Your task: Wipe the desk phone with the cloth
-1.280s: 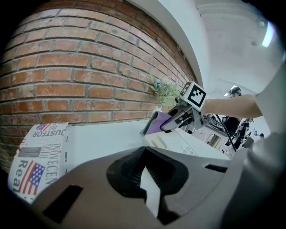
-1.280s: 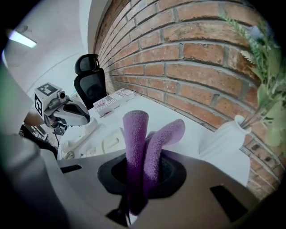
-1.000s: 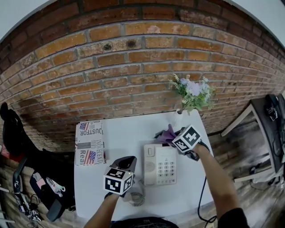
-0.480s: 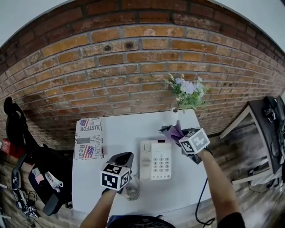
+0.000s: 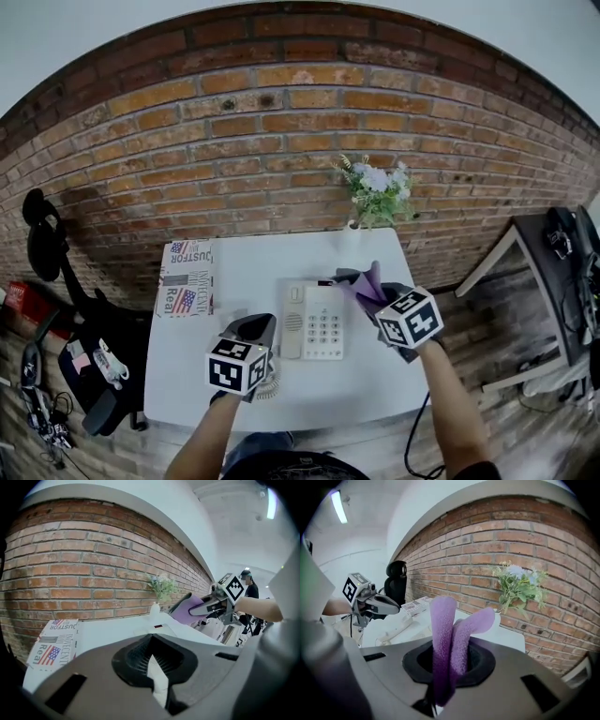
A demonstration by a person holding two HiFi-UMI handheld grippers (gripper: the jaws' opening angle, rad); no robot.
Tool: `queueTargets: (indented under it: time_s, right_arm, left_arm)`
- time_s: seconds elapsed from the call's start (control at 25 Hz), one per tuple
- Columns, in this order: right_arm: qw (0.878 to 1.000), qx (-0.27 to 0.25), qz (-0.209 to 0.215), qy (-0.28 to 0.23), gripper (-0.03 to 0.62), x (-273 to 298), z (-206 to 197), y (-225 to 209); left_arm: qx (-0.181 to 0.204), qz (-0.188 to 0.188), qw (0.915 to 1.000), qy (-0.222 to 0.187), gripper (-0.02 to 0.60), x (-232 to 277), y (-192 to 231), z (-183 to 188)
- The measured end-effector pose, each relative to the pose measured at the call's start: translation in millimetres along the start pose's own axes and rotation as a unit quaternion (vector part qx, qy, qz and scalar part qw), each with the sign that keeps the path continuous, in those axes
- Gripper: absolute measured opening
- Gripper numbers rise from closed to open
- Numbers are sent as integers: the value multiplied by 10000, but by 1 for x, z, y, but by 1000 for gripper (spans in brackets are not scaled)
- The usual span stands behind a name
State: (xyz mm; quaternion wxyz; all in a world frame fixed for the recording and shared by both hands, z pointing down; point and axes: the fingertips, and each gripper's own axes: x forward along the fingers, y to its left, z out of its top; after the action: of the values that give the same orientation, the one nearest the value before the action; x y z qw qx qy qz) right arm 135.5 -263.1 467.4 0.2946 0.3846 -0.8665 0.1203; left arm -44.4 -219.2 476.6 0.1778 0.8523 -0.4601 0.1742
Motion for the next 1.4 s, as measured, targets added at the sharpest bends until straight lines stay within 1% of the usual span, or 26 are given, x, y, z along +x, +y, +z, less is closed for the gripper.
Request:
queueTargets:
  time_s: [0.2,0.36,0.72,1.0,1.4]
  right_arm:
    - [9993,46,-118,-363,49,-37,-7,22]
    - [9970,288,-138,-712,49,-67,-11,39]
    - [9891,387,-502,-1330,48,-115,-22,74]
    - [9850,540,-699,-1485,48,-131,-33,84]
    - [9846,582,-747,-1469,48,-138,-43,92]
  left_arm:
    - [-61,164,9998,-138,5,-23,-18,-3]
    - [-77,281,9992,-257,5,-42,-30,-5]
    - [-89,541,9973,-489,5,-86,-49,-13]
    - [-87,647,9965,-513,5,-107,-58,-23]
    - [-81,653,9965,-518,5,-116,-64,-29]
